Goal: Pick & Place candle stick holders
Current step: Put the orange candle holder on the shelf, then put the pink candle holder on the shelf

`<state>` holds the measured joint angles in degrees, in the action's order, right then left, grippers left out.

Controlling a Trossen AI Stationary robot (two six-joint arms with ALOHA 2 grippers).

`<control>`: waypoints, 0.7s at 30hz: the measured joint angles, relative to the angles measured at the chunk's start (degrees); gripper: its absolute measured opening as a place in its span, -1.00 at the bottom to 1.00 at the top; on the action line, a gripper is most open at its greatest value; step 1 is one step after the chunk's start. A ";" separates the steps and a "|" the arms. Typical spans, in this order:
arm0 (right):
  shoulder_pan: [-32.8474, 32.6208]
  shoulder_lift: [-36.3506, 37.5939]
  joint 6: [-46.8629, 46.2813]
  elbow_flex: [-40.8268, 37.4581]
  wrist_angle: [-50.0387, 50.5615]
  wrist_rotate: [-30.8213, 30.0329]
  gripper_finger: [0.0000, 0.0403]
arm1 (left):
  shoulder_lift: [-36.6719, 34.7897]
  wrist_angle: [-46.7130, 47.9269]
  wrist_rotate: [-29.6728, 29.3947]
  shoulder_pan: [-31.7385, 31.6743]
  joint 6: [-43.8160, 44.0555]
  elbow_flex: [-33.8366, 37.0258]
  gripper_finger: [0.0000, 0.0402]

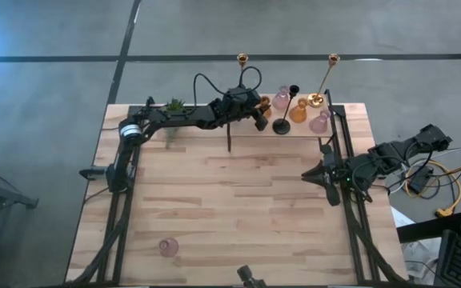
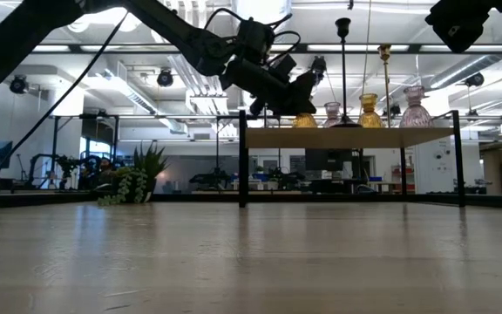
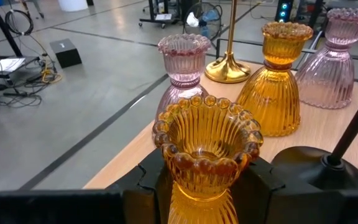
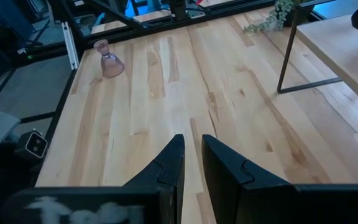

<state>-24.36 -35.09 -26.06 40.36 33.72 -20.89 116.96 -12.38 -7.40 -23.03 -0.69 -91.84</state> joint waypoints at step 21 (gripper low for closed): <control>0.00 0.02 -0.07 0.00 0.04 0.03 -0.76 | -0.03 1.31 -0.20 0.00 1.46 0.08 -0.03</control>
<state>-24.36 -35.07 -26.13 40.36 33.75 -20.86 116.92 -11.08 -7.60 -23.03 0.78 -91.77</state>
